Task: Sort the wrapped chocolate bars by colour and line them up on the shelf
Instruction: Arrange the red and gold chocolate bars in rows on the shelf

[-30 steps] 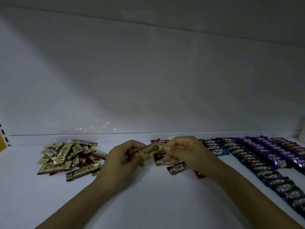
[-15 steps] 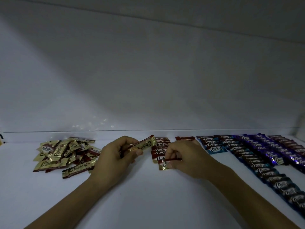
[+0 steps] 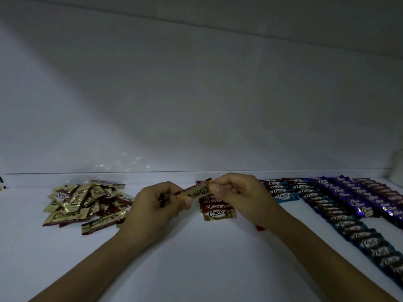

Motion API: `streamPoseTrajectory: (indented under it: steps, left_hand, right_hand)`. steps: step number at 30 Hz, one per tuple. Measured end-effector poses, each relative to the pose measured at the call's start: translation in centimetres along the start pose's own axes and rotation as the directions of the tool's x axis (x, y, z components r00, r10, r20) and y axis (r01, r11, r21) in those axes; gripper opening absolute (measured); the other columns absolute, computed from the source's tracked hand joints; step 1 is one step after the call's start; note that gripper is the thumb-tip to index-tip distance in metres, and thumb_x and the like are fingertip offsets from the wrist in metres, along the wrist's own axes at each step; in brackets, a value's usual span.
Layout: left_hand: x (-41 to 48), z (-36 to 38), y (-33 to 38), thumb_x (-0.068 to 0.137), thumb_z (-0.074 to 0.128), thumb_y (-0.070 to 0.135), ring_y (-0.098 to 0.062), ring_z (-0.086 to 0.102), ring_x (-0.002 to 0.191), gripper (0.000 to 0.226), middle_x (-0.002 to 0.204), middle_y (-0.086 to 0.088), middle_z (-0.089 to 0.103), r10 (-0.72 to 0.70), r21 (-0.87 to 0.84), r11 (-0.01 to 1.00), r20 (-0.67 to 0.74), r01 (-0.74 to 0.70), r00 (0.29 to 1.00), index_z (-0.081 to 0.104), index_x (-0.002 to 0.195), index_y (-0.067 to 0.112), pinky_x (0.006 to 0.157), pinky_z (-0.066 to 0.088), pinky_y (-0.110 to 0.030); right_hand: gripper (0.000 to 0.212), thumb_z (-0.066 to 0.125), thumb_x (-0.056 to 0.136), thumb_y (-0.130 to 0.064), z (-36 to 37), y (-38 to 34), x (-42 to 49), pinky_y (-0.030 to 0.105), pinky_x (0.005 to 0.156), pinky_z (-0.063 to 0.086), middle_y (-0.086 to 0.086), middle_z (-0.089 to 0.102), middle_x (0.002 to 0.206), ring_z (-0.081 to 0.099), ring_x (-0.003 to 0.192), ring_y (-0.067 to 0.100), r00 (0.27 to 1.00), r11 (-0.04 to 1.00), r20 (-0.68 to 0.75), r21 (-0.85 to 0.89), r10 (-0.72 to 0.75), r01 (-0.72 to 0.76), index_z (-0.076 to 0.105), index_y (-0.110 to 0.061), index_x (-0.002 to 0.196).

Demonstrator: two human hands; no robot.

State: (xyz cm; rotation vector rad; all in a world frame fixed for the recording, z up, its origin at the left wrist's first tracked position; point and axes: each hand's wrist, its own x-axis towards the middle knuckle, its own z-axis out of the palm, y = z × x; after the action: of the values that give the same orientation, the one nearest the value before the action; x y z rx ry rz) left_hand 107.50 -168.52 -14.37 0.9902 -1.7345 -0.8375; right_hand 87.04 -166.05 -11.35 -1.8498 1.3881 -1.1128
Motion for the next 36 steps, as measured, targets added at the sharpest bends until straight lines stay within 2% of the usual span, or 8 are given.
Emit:
streamPoseTrajectory:
  steps: [5, 8, 14, 19, 23, 30, 34, 36]
  left_hand:
    - [-0.5, 0.2, 0.7, 0.080, 0.075, 0.019, -0.006, 0.052, 0.056, 0.014, 0.062, 0.012, 0.062, 0.298, 0.248, 0.930, -0.083, -0.270, 0.951, 0.071, 0.071, 0.029, 0.052, 0.041, -0.019]
    - [-0.3, -0.5, 1.0, 0.086, 0.063, 0.023, -0.012, 0.055, 0.056, 0.018, 0.069, 0.006, 0.066, 0.681, 0.631, 0.565, 0.007, -0.532, 0.732, 0.072, 0.075, 0.015, 0.049, 0.045, -0.024]
    - [0.0, -0.2, 0.6, 0.086, 0.060, 0.017, -0.021, 0.054, 0.055, 0.016, 0.071, 0.000, 0.065, 0.765, 0.729, 0.247, 0.258, -0.639, 0.590, 0.071, 0.075, 0.013, 0.046, 0.038, -0.030]
    - [-0.5, 0.4, 0.1, 0.088, 0.050, 0.027, -0.012, 0.060, 0.064, 0.025, 0.080, 0.007, 0.067, 0.609, 0.616, 0.475, 0.285, -0.629, 0.740, 0.073, 0.095, 0.016, 0.055, 0.046, -0.020]
    - [-0.6, 0.4, -0.4, 0.086, 0.048, 0.031, -0.002, 0.053, 0.061, 0.026, 0.075, 0.013, 0.064, 0.528, 0.585, 0.580, 0.261, -0.568, 0.808, 0.070, 0.097, 0.021, 0.051, 0.040, -0.013]
    - [-0.4, 0.3, -1.3, 0.089, 0.045, 0.034, -0.003, 0.055, 0.064, 0.026, 0.078, 0.015, 0.062, 0.456, 0.549, 0.679, 0.203, -0.486, 0.866, 0.064, 0.104, 0.025, 0.049, 0.049, -0.024]
    - [-0.4, 0.5, -1.3, 0.092, 0.056, 0.024, -0.003, 0.056, 0.062, 0.013, 0.075, 0.019, 0.063, 0.385, 0.497, 0.779, 0.101, -0.381, 0.918, 0.065, 0.101, 0.027, 0.051, 0.041, -0.012]
    - [-0.2, 0.7, -0.8, 0.094, 0.057, 0.023, -0.006, 0.059, 0.062, 0.010, 0.076, 0.011, 0.070, 0.216, 0.228, 0.952, -0.020, -0.206, 0.976, 0.065, 0.095, 0.027, 0.053, 0.044, -0.019]
  right_hand:
    - [0.056, 0.054, 0.070, -0.064, 0.8, -0.8, -0.2, 0.020, 0.063, 0.054, 0.005, 0.073, 0.073, 0.066, 0.063, 0.013, 0.987, 0.963, 0.097, 0.227, 0.125, -0.144, 0.067, -0.012, 0.087]
    - [0.058, 0.064, 0.061, -0.063, 0.9, -1.0, -0.4, 0.025, 0.069, 0.056, 0.008, 0.074, 0.079, 0.070, 0.070, 0.019, 0.957, 0.897, 0.200, 0.350, 0.210, -0.270, 0.067, -0.015, 0.093]
    - [0.015, 0.066, 0.085, -0.026, 2.2, -0.9, -0.5, 0.032, 0.071, 0.057, 0.008, 0.074, 0.081, 0.070, 0.075, 0.019, 0.956, 0.829, 0.063, 0.484, 0.286, -0.280, 0.071, -0.012, 0.084]
    - [0.006, 0.063, 0.086, -0.010, -0.5, -0.4, 0.1, 0.018, 0.055, 0.051, -0.001, 0.071, 0.069, 0.066, 0.061, 0.007, 0.955, 0.959, -0.195, 0.221, 0.222, -0.177, 0.067, -0.012, 0.082]
    - [0.015, 0.068, 0.084, -0.014, -2.6, 0.0, 0.1, 0.017, 0.071, 0.053, -0.009, 0.071, 0.080, 0.065, 0.075, 0.004, 0.995, 0.948, 0.043, -0.310, 0.094, -0.076, 0.070, -0.028, 0.080]
    - [0.004, 0.074, 0.079, -0.023, -1.2, 0.9, -0.2, 0.004, 0.063, 0.038, -0.019, 0.062, 0.070, 0.060, 0.071, -0.006, 0.983, 0.892, 0.136, -0.450, 0.127, -0.053, 0.075, -0.024, 0.083]
    - [0.003, 0.074, 0.080, -0.026, -0.8, 0.8, -0.3, 0.022, 0.088, 0.042, -0.018, 0.061, 0.072, 0.062, 0.080, 0.002, 0.990, 0.869, 0.097, -0.492, 0.104, -0.042, 0.072, -0.027, 0.077]
    - [0.013, 0.074, 0.079, -0.028, -0.8, 0.8, -0.3, 0.032, 0.097, 0.039, -0.017, 0.060, 0.072, 0.060, 0.079, 0.000, 0.991, 0.850, 0.096, -0.526, 0.094, -0.030, 0.066, -0.032, 0.070]
